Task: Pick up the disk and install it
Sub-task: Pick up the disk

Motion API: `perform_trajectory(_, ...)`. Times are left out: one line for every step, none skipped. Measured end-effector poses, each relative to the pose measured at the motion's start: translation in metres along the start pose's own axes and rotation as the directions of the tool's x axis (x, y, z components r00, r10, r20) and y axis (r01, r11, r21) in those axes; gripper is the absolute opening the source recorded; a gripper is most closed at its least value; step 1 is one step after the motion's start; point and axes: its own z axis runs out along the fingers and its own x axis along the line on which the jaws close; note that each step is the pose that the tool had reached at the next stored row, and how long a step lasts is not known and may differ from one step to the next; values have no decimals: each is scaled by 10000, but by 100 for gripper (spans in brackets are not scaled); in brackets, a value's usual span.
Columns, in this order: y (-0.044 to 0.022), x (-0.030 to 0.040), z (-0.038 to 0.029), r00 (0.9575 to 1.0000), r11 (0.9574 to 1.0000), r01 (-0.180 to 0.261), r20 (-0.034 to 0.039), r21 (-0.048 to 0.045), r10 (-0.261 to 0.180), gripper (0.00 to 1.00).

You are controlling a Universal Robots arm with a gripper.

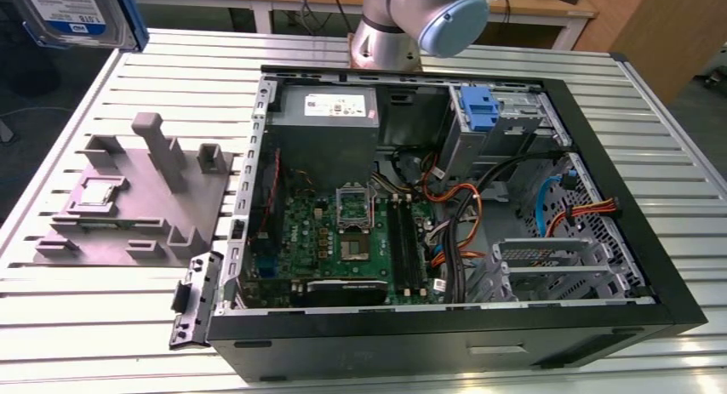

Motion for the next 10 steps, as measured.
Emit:
perform_trajectory(-1,18,0,10000,10000,0,18,-1,0,36)
perform_trajectory(-1,24,0,10000,10000,1,19,-1,-1,36)
perform_trajectory(-1,24,0,10000,10000,1,20,-1,-1,36)
perform_trajectory(-1,24,-1,10000,10000,0,20,-2,0,36)
perform_trajectory(-1,24,-1,10000,10000,0,21,-1,0,36)
perform_trajectory(-1,24,-1,10000,10000,0,21,-1,0,36)
perform_trajectory(-2,24,-1,10000,10000,0,21,-2,0,36)
perform_trajectory(-4,24,-1,10000,10000,0,21,-2,0,36)
perform_trajectory(-6,24,-1,10000,10000,0,22,-2,0,36)
perform_trajectory(-10,23,-1,10000,10000,1,22,-2,-1,36)
